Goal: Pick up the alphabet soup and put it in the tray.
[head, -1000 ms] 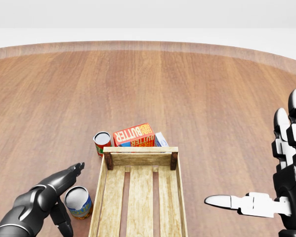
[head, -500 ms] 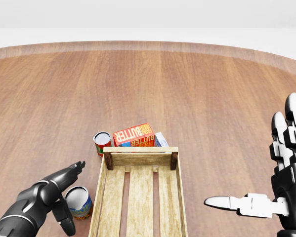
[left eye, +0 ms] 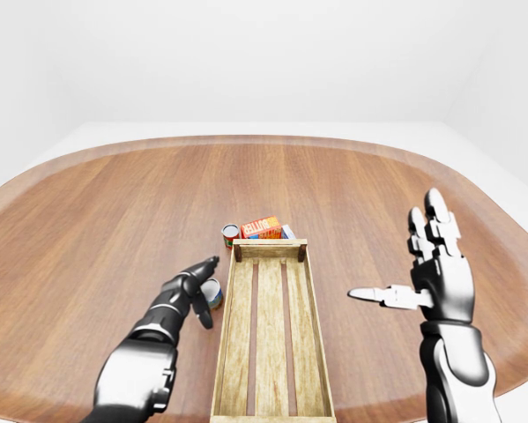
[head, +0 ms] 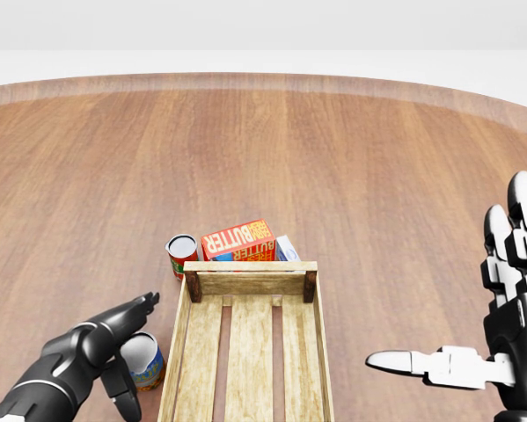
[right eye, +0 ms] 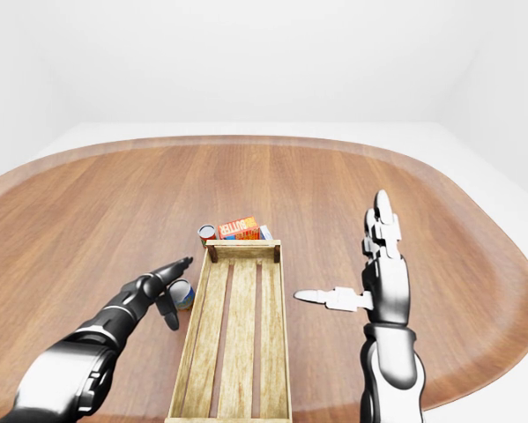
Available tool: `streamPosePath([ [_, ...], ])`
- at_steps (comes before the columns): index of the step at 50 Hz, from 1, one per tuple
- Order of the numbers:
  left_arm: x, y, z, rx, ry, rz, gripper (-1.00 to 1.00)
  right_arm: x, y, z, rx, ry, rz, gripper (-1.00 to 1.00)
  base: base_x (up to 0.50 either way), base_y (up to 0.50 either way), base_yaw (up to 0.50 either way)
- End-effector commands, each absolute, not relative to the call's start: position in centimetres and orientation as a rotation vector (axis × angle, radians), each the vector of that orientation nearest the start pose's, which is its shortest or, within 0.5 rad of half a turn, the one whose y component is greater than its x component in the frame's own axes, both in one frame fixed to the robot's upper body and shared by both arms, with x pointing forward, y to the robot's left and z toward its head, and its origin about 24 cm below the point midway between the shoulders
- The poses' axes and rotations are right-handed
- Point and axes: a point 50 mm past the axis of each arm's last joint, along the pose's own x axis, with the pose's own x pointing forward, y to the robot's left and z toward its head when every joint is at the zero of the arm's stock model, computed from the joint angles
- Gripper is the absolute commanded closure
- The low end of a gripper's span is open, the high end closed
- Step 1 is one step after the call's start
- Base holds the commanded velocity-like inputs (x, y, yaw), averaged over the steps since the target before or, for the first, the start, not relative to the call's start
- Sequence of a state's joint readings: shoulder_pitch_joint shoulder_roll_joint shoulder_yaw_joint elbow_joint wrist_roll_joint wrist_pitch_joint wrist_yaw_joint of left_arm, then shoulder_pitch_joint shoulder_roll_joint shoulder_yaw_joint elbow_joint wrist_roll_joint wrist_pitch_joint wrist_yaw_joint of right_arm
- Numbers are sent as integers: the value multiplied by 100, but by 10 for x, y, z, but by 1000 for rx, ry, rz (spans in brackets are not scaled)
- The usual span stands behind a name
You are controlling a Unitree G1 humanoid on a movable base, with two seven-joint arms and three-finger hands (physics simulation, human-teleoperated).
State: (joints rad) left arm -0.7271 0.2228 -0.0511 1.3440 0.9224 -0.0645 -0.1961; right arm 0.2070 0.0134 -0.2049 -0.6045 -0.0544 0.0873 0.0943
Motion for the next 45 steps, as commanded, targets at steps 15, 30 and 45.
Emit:
streamPosePath([
  [15,321,183,-40,1121,690,-529,-100,193,-201,129,-145,-307,-180,-98,0,0,0],
  [30,317,179,-45,1103,686,-570,100,189,-202,130,-151,-309,-185,-98,0,0,0],
  [45,317,188,-42,1100,689,-544,100,187,-202,131,-150,-310,-188,-98,0,0,0],
])
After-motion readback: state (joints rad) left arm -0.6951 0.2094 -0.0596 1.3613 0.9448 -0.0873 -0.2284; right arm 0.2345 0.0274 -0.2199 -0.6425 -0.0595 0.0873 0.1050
